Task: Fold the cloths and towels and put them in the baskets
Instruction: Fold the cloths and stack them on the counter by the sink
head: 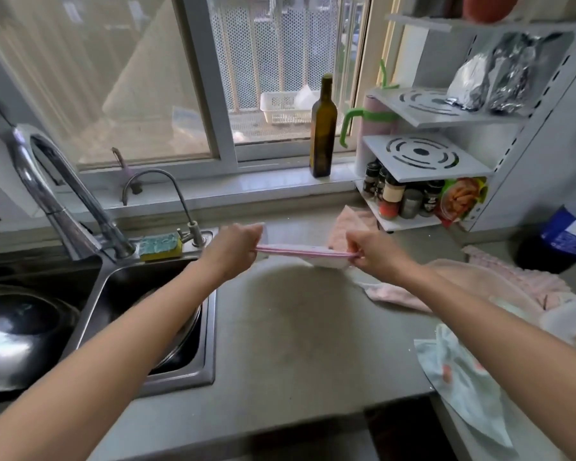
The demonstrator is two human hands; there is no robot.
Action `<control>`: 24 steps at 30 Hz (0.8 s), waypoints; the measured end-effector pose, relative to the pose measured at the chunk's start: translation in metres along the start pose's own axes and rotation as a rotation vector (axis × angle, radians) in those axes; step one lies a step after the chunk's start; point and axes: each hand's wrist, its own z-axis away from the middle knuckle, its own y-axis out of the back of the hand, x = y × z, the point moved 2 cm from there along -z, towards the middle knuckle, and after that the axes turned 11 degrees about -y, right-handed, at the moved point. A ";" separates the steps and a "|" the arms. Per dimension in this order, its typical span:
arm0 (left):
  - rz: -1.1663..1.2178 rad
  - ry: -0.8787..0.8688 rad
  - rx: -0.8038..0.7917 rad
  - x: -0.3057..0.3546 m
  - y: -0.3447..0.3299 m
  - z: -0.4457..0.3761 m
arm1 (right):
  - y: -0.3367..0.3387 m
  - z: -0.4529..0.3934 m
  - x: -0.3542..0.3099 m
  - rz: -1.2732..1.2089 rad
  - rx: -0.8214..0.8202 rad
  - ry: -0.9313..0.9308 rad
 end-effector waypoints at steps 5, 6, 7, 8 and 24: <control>0.062 -0.054 -0.364 0.022 -0.063 0.053 | -0.065 0.046 0.013 0.235 -0.240 0.067; 0.086 -0.048 -0.447 0.026 -0.078 0.063 | -0.078 0.056 0.015 0.277 -0.289 0.078; 0.102 -0.049 -0.535 0.030 -0.093 0.072 | -0.091 0.065 0.018 0.301 -0.347 0.092; 0.104 -0.060 -0.623 0.034 -0.106 0.082 | -0.103 0.074 0.020 0.305 -0.411 0.113; 0.285 -0.204 -1.051 0.053 -0.147 0.109 | -0.146 0.097 0.041 0.133 -0.976 0.070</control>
